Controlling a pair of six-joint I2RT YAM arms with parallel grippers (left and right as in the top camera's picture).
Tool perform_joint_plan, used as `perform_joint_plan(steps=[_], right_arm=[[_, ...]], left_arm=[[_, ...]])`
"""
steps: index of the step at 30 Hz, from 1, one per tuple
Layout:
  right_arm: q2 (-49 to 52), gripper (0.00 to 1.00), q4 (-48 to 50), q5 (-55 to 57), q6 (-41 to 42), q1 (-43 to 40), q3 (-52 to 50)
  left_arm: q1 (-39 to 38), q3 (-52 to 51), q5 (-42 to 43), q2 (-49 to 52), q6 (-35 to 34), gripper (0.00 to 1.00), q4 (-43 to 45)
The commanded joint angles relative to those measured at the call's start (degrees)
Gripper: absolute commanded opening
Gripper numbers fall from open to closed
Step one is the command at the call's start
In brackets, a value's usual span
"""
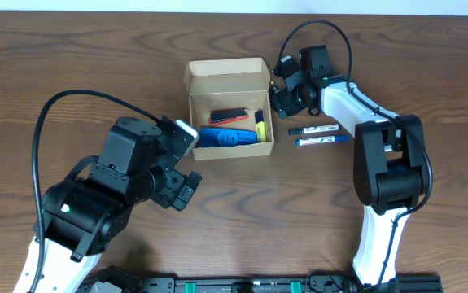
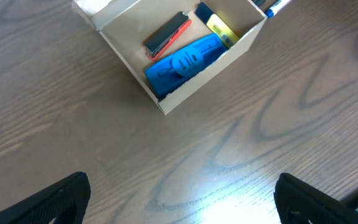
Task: Pack container
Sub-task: 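Lower the right gripper onto the black-gold correction tape and grasp it, then carry the correction tape with the right gripper into the box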
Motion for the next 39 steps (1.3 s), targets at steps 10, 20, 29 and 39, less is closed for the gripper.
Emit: perform_joint_plan(steps=[10,20,29,39], right_arm=[[2.0,0.52,-0.3,0.7,-0.2,0.0,-0.1],[1.7,0.39,-0.4,1.7,2.2,0.0,-0.1],[-9.0,0.36,-4.1,1.9,4.5,0.0,0.0],[-25.7,0.34,-9.2,2.4,7.5,1.5,0.0]], left_arm=[[0.2,0.7,0.2,0.0,-0.4,0.95,-0.1],[0.2,0.7,0.2,0.0,-0.4,0.95,-0.1],[0.2,0.7,0.2,0.0,-0.4,0.95,-0.1],[0.2,0.7,0.2,0.0,-0.4,0.95,-0.1]])
